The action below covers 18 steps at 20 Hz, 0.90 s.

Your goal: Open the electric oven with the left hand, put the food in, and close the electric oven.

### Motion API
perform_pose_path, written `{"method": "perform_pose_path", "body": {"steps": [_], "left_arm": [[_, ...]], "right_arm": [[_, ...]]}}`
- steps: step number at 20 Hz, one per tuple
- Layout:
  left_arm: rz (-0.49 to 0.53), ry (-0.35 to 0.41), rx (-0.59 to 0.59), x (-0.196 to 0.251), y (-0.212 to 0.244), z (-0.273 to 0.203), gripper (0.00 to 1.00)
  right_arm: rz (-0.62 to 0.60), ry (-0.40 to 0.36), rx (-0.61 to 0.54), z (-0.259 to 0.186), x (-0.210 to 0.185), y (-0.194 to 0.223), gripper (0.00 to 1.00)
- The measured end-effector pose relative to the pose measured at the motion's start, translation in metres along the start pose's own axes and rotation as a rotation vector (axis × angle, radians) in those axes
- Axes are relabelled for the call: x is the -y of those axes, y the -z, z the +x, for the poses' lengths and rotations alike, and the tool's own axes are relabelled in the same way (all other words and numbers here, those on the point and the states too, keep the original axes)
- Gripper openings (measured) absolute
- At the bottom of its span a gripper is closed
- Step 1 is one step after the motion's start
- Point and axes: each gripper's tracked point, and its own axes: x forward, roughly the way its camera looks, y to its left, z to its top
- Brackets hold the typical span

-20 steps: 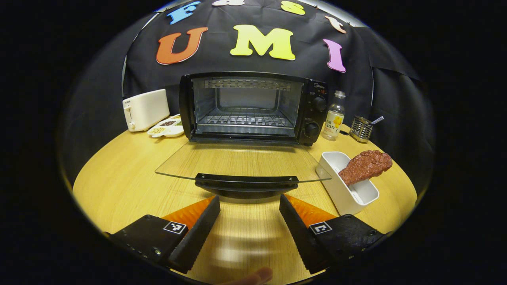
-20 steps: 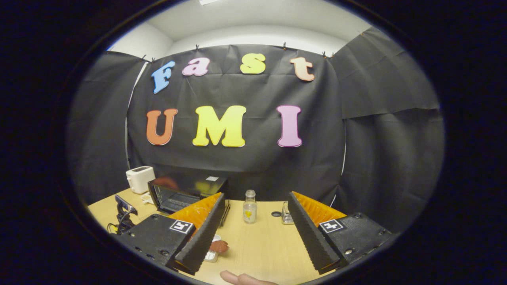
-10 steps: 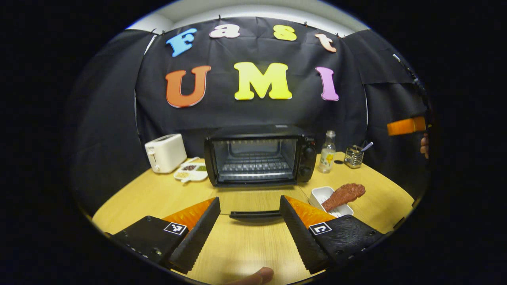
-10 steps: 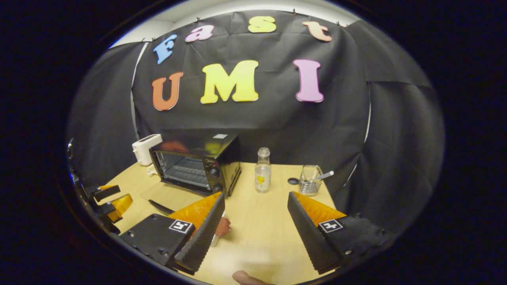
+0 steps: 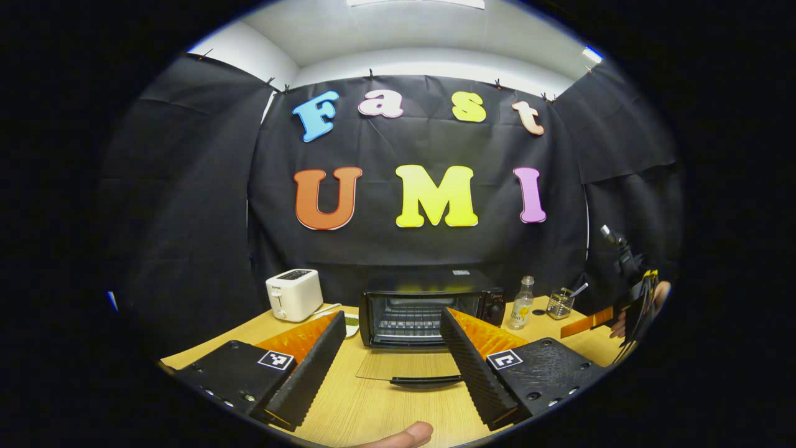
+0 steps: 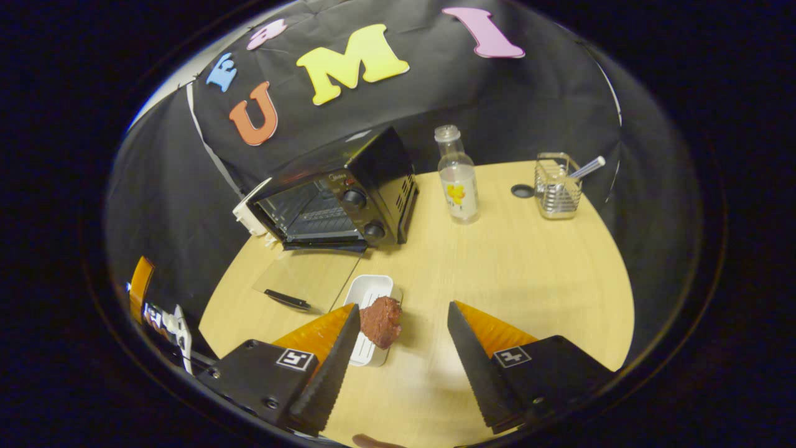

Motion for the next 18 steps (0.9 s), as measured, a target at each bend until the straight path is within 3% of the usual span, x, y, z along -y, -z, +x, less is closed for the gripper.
{"method": "perform_pose_path", "body": {"steps": [1,2,3,4,5,6,7,8,14,16,17,18], "left_arm": [[0.008,-0.012,0.01,-0.006,-0.007,-0.005,0.97],[0.02,-0.028,0.018,-0.011,-0.013,-0.01,0.97],[0.034,-0.042,0.018,-0.015,-0.017,-0.015,0.97],[0.041,-0.054,0.02,-0.019,-0.021,-0.02,0.97],[0.041,-0.06,0.026,-0.021,-0.025,-0.024,0.97],[0.032,-0.057,0.036,-0.021,-0.031,-0.029,0.97],[0.02,-0.05,0.044,-0.021,-0.034,-0.034,0.97],[0.01,-0.046,0.048,-0.02,-0.036,-0.035,0.97],[-0.003,-0.035,0.046,-0.025,-0.033,-0.045,0.97],[-0.003,-0.031,0.04,-0.026,-0.031,-0.05,0.96],[-0.005,-0.031,0.038,-0.028,-0.031,-0.051,0.97],[-0.006,-0.029,0.037,-0.029,-0.031,-0.052,0.97]], "right_arm": [[0.023,-0.03,-0.028,0.008,-0.003,0.005,0.87],[0.039,-0.071,-0.049,0.013,-0.008,0.009,0.74],[0.063,-0.111,-0.065,0.019,-0.014,0.011,0.77],[0.079,-0.156,-0.073,0.02,-0.022,0.013,0.69],[0.076,-0.169,-0.095,0.026,-0.023,0.02,0.57],[0.087,-0.175,-0.125,0.027,-0.023,0.026,0.34],[0.107,-0.183,-0.144,0.026,-0.023,0.029,0.29],[0.121,-0.191,-0.155,0.026,-0.025,0.032,0.14],[0.247,-0.225,-0.197,0.027,-0.021,0.039,0.14],[0.276,-0.26,-0.228,0.029,-0.028,0.047,0.16],[0.297,-0.284,-0.25,0.031,-0.033,0.052,0.12],[0.317,-0.303,-0.261,0.034,-0.037,0.057,0.19]]}}
